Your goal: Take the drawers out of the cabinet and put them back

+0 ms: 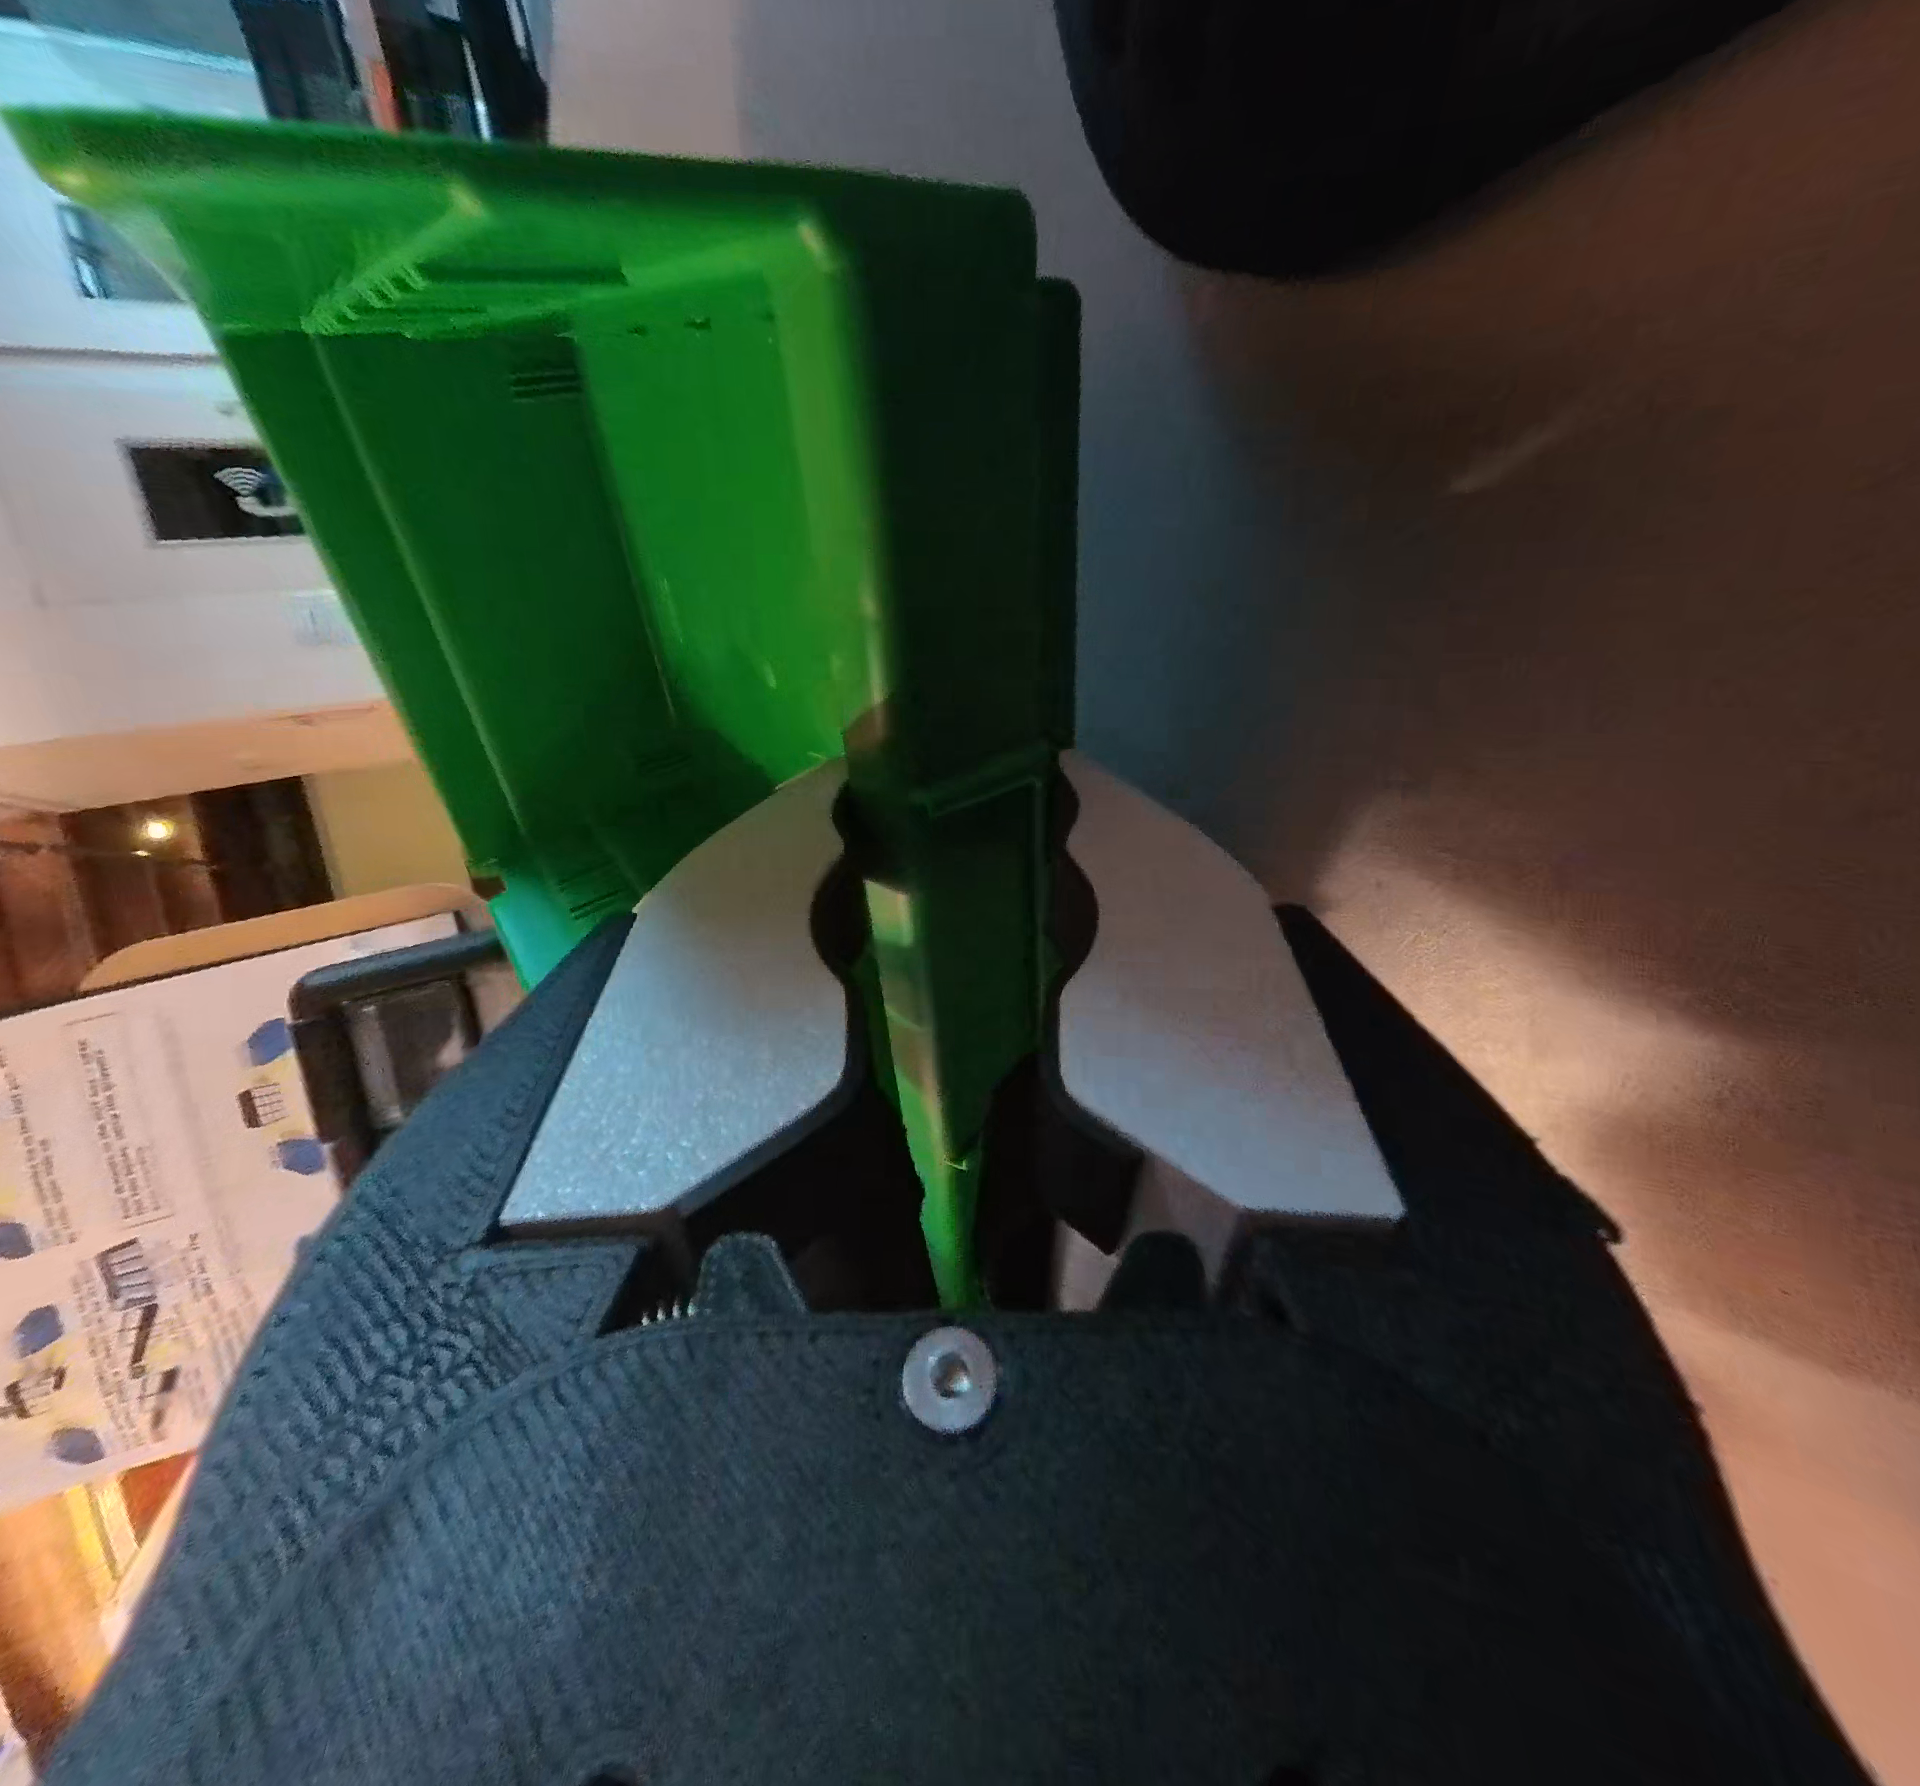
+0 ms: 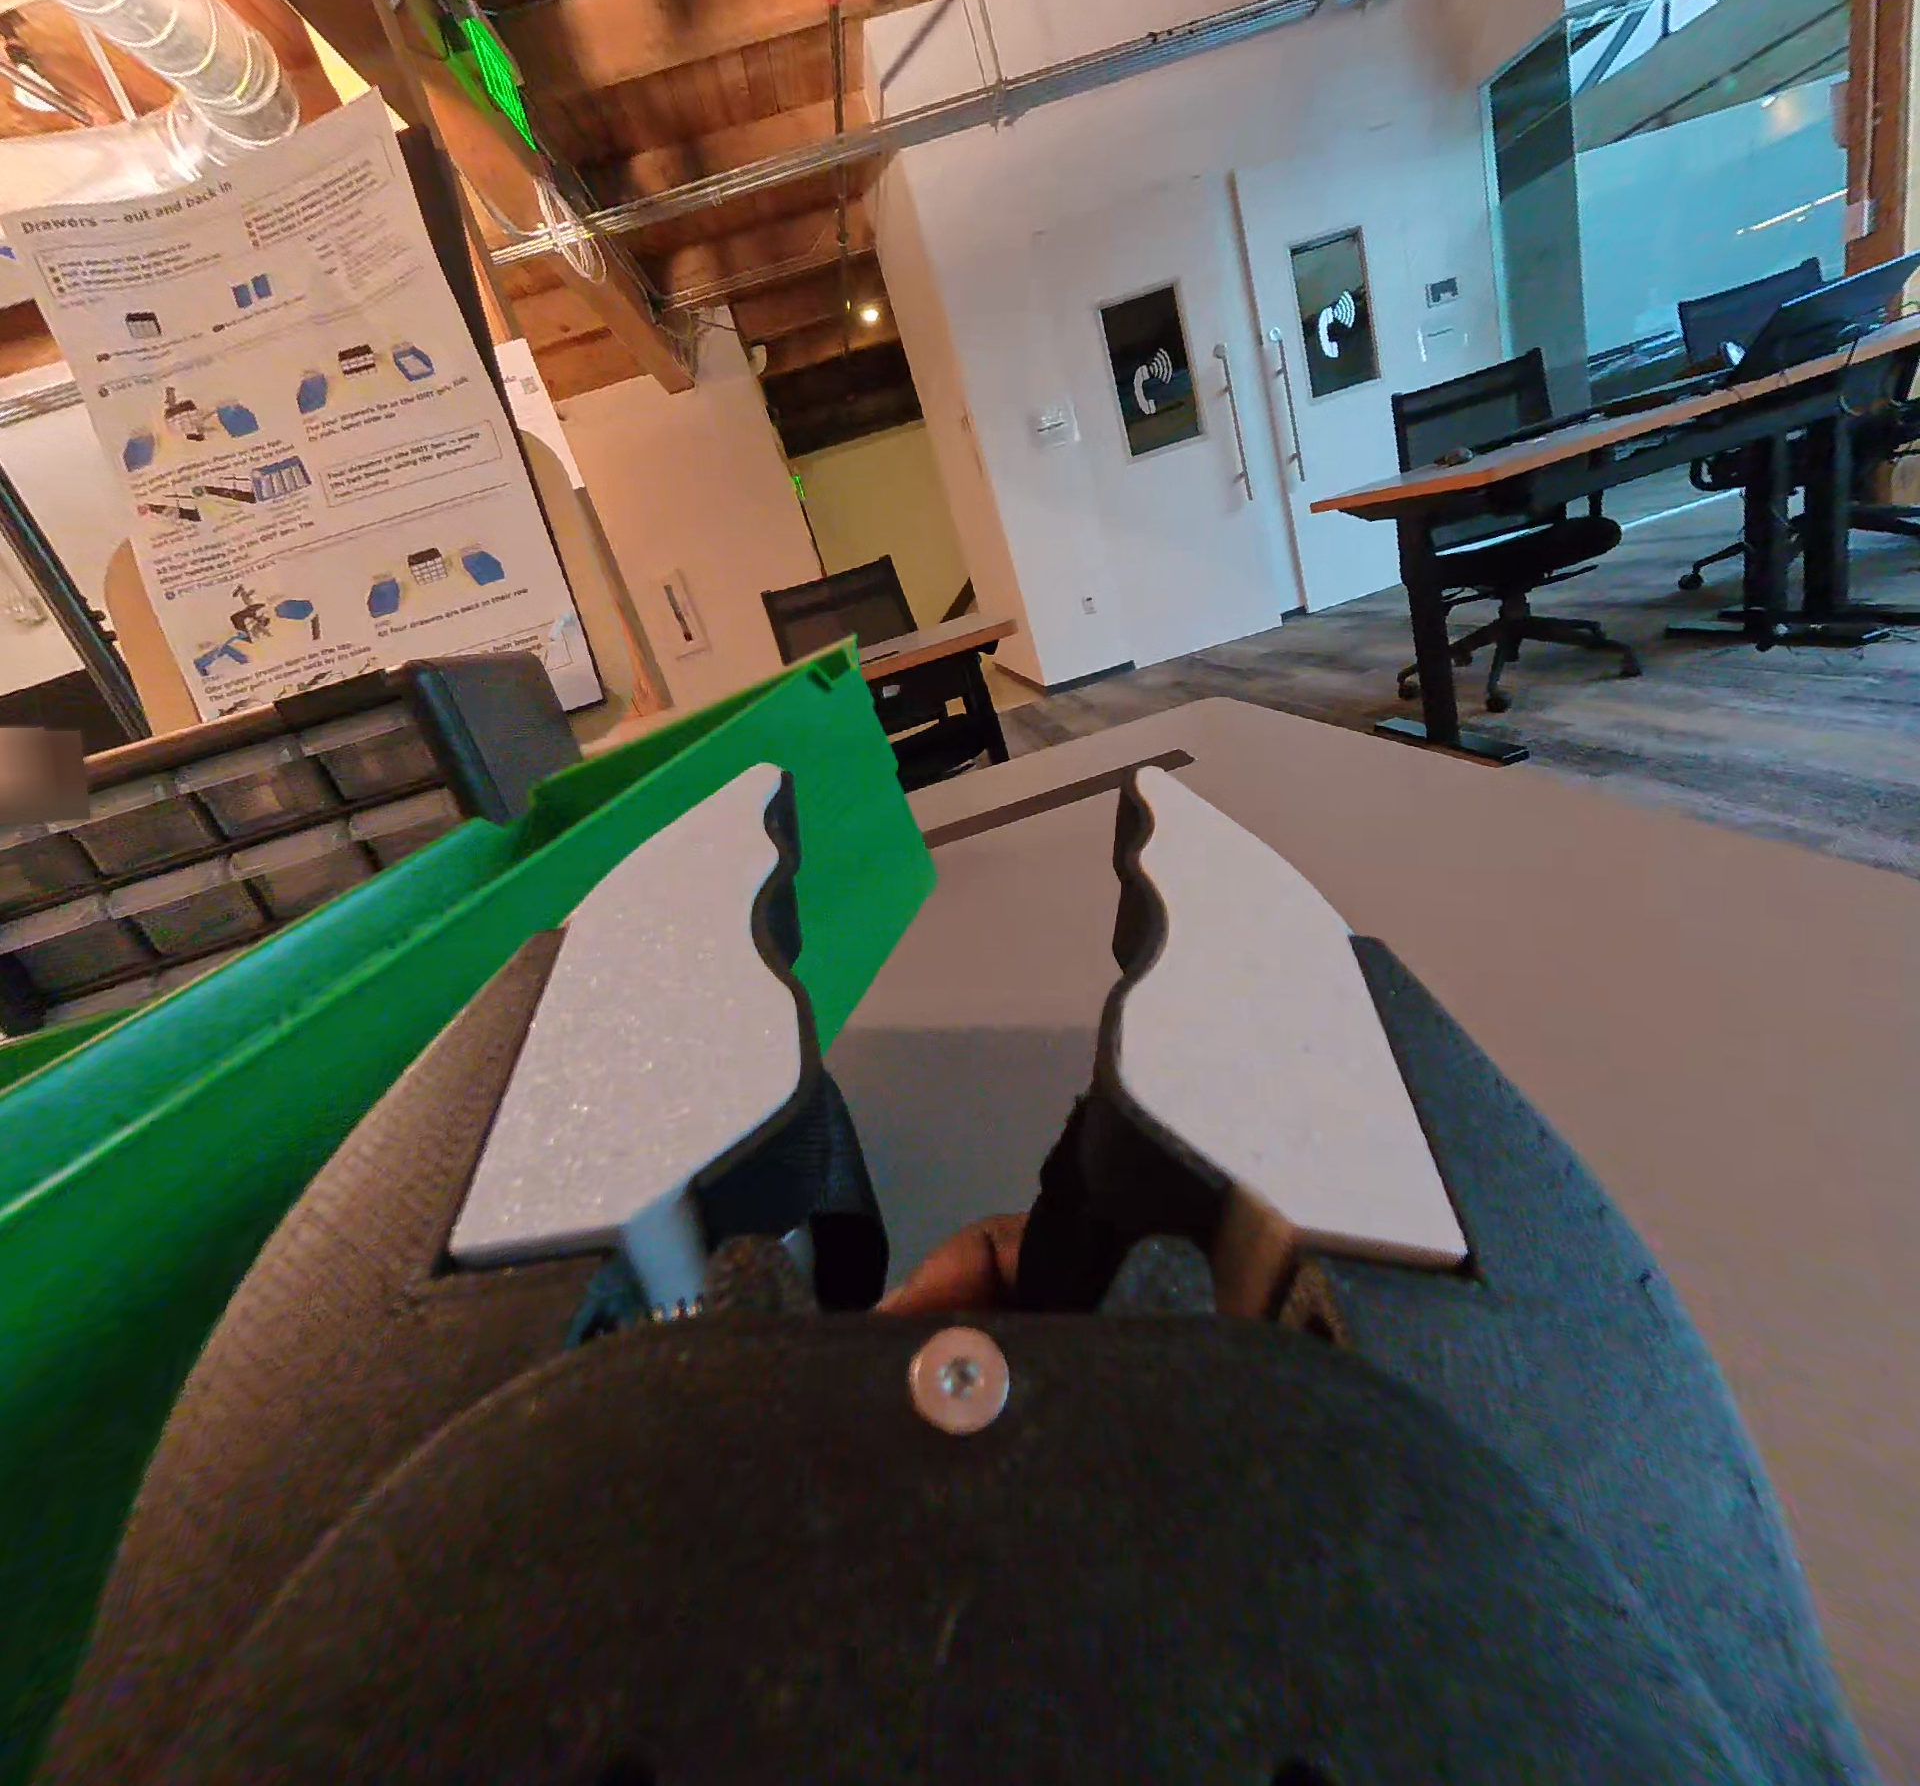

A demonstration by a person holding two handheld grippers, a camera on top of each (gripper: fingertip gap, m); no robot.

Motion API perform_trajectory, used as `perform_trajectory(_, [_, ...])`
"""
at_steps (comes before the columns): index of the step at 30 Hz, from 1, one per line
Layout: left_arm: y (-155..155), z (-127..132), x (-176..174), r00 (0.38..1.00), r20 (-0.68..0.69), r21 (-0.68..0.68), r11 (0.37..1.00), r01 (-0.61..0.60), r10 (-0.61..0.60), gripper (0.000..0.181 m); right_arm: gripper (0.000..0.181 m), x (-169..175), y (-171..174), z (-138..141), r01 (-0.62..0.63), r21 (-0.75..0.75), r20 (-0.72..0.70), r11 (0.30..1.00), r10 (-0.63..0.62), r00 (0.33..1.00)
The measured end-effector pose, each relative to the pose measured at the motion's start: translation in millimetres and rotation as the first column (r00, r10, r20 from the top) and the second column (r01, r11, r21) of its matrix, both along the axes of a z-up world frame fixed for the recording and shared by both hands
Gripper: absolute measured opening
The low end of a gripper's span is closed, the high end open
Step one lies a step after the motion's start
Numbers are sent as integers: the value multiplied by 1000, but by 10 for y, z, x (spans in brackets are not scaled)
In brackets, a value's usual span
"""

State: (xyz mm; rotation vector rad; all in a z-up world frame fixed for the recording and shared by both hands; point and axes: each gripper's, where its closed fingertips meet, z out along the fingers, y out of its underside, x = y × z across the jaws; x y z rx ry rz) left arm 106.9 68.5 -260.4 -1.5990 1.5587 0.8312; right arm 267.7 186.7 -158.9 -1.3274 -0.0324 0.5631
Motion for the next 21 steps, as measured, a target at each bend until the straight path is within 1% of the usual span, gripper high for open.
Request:
perform_trajectory(6, [6, -160, 13, 1000, -7, -50, 999, -21, 20, 31, 59, -6, -3, -1, -1, 2, 4, 1000, 1, 1000])
perform_trajectory(10, [29, -205, 25, 999, -34, -35, 999, -20, 19, 32, 58, -16, -2, -5, -7, 0, 4, 1000, 7, 1000])
perform_trajectory(12, [58, -191, 45, 999, -45, 7, 1000, -3, 4, 35, 58, -26, -1, -8, -10, -1, 9, 1000, 10, 1000])
perform_trajectory(15, [22, -64, 136, 999, 10, 81, 996, 41, -42, 47, 59, -48, -5, -8, -19, 3, 18, 1000, 19, 1000])
perform_trajectory(16, [-23, 6, 167, 997, 43, 105, 993, 52, -57, 53, 60, -60, -12, -2, -25, 8, 22, 1000, 25, 999])
perform_trajectory(18, [-181, 192, 232, 985, 137, 155, 985, 80, -101, 56, 59, -93, -47, 41, -43, 41, 29, 998, 41, 999])
perform_trajectory(19, [-291, 325, 265, 968, 212, 188, 978, 92, -132, 56, 58, -124, -90, 96, -65, 79, 25, 995, 64, 998])
perform_trajectory(21, [-564, 621, 281, 902, 381, 243, 964, 111, -201, 57, 58, -174, -192, 204, -109, 155, 6, 982, 110, 994])
